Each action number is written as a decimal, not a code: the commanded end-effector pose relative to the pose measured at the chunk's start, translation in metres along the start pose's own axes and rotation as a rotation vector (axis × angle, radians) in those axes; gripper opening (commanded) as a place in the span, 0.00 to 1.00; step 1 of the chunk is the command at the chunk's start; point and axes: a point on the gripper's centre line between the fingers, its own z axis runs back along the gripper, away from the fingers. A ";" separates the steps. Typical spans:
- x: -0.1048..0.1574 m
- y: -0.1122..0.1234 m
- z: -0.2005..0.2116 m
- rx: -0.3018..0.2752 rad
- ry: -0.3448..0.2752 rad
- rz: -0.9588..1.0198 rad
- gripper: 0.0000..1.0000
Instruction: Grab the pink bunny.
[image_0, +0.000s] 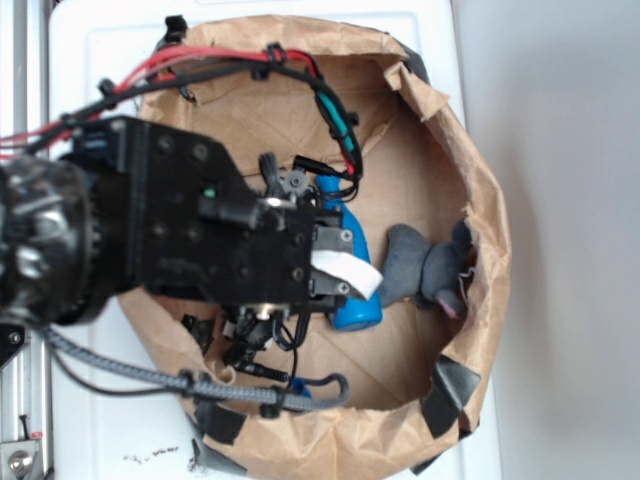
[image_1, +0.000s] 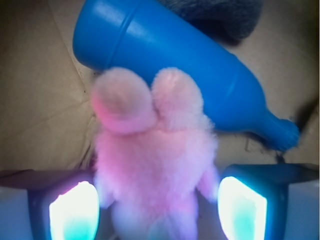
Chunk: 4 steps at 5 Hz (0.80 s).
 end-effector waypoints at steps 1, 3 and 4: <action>0.007 -0.003 -0.017 -0.035 0.014 0.089 0.00; 0.005 -0.001 0.022 0.067 0.010 0.092 0.00; 0.002 0.011 0.061 0.041 0.021 0.117 0.00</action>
